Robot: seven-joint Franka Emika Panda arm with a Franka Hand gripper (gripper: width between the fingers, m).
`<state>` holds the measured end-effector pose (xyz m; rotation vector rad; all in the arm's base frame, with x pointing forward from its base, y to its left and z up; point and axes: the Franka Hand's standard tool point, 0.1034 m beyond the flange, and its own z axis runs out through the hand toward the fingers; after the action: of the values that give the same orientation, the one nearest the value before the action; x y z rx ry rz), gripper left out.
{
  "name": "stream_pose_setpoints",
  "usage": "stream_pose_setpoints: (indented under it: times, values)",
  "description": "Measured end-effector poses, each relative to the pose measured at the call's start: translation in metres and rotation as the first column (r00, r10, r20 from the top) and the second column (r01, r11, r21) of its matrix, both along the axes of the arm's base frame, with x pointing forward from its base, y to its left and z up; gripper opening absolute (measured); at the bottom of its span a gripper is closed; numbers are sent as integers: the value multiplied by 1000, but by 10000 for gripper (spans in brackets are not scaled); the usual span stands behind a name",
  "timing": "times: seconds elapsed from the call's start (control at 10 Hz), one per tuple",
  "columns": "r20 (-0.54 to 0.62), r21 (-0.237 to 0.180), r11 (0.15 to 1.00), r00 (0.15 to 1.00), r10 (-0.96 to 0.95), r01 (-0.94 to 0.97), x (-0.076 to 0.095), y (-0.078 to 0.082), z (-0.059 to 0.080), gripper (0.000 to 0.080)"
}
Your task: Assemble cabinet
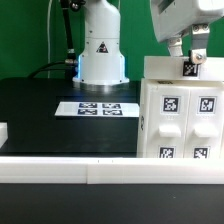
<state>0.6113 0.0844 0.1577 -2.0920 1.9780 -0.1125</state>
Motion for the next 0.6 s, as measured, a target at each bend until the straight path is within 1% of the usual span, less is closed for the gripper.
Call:
stream_pose_setpoints:
  times: [0.1,0.3,0.4,0.5,0.6]
  values:
    - [7,7,1000,1000,6,-6,1,1,3,789]
    - [28,21,1000,999,16,-17,4,2,18,796]
    - [39,38,999,999,7,-9,6,3,24,796]
    - [45,36,999,999,24,-26,6,3,25,797]
    - [47,25,998,997,59,-60,5,3,22,797]
